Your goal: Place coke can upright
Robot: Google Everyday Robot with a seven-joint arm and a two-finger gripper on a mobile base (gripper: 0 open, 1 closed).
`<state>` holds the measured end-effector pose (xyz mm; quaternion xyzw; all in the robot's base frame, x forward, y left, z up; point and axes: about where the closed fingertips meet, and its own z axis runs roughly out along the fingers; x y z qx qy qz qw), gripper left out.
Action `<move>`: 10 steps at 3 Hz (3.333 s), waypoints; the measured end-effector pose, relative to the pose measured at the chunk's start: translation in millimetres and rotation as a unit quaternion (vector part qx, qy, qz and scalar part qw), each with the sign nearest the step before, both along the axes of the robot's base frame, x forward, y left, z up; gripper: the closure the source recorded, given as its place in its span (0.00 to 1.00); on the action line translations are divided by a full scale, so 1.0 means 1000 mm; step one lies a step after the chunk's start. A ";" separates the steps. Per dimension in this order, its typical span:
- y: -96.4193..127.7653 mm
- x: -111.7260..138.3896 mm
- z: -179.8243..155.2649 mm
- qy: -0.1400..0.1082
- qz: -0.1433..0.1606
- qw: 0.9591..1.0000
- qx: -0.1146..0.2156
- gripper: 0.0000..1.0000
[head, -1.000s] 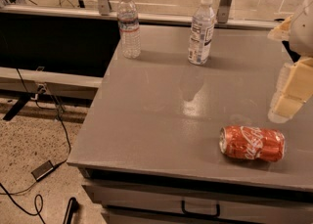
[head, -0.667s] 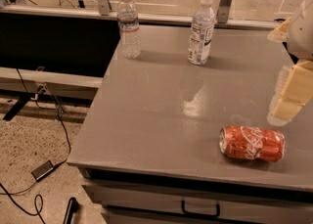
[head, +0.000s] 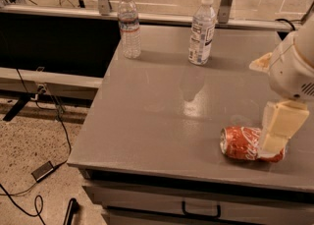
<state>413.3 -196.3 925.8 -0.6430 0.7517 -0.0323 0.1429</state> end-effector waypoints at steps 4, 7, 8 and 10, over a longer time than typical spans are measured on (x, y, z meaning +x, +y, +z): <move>0.035 -0.025 -0.097 0.107 0.023 0.994 0.011 0.33; 0.049 -0.021 -0.029 0.063 0.044 0.995 0.066 1.00; 0.025 -0.012 0.000 0.039 0.021 0.991 0.129 1.00; -0.041 -0.008 0.015 0.006 -0.052 0.943 0.330 1.00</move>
Offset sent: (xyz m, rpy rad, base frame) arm -0.0257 0.0377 -0.1053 0.0827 0.2458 0.0768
